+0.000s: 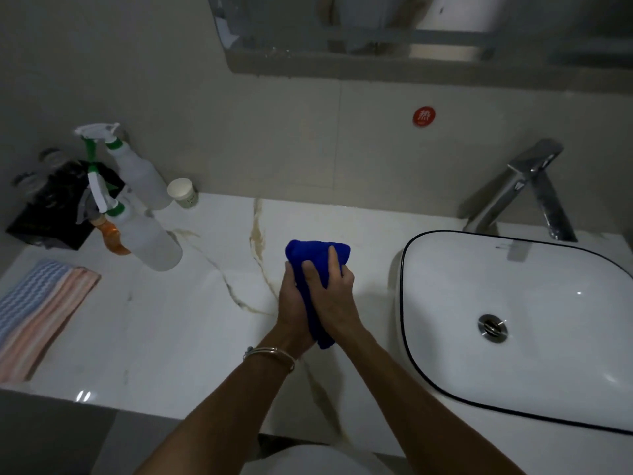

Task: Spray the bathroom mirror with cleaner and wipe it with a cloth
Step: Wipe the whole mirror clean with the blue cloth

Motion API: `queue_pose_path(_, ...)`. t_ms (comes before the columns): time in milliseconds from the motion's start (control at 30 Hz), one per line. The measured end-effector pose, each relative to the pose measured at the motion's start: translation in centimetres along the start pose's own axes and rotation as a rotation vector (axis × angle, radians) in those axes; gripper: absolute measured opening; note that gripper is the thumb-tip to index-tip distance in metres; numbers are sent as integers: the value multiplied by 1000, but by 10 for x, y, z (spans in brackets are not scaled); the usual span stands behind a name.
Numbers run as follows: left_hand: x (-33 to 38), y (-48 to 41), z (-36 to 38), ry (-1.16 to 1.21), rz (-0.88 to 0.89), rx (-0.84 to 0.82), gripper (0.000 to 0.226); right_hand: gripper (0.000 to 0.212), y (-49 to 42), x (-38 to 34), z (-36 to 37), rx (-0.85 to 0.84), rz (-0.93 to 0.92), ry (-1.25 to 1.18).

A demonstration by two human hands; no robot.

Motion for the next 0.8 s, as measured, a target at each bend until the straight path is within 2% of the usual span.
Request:
queue_pose_path(67,-3,0,7,13,12,6,50,79,-2,-1,-10,27,-5,7)
queue_pose_path(200,-11,-2,23,-182,10,15,36,79,-13,7,-27,46,56,-61)
queue_pose_path(333,1,-18,32,-591,141,74,21,42,-16,8,-33,127,40,-264)
queue_pose_path(467,36,-37,35,-1255,466,42,22,28,-19,0,-25,75,74,-391)
queue_pose_path(567,72,-35,47,-1520,620,59,35,21,-23,-35,-35,73,-91,-277)
queue_pose_path(667,119,-35,71,-1747,763,-9,48,28,-37,-89,-61,134,-310,-41)
queue_pose_path(800,200,-36,109,-1858,910,-2,54,43,-67,-168,-94,295,-457,280)
Point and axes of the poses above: each hand's wrist, its own y-axis away from the middle knuckle, its own z-axis out of the palm, x = y × z, the point moved 7 cm from there along -y, towards the middle knuckle, and after that the axes turned 11 degrees about y, right-handed, at the moved point
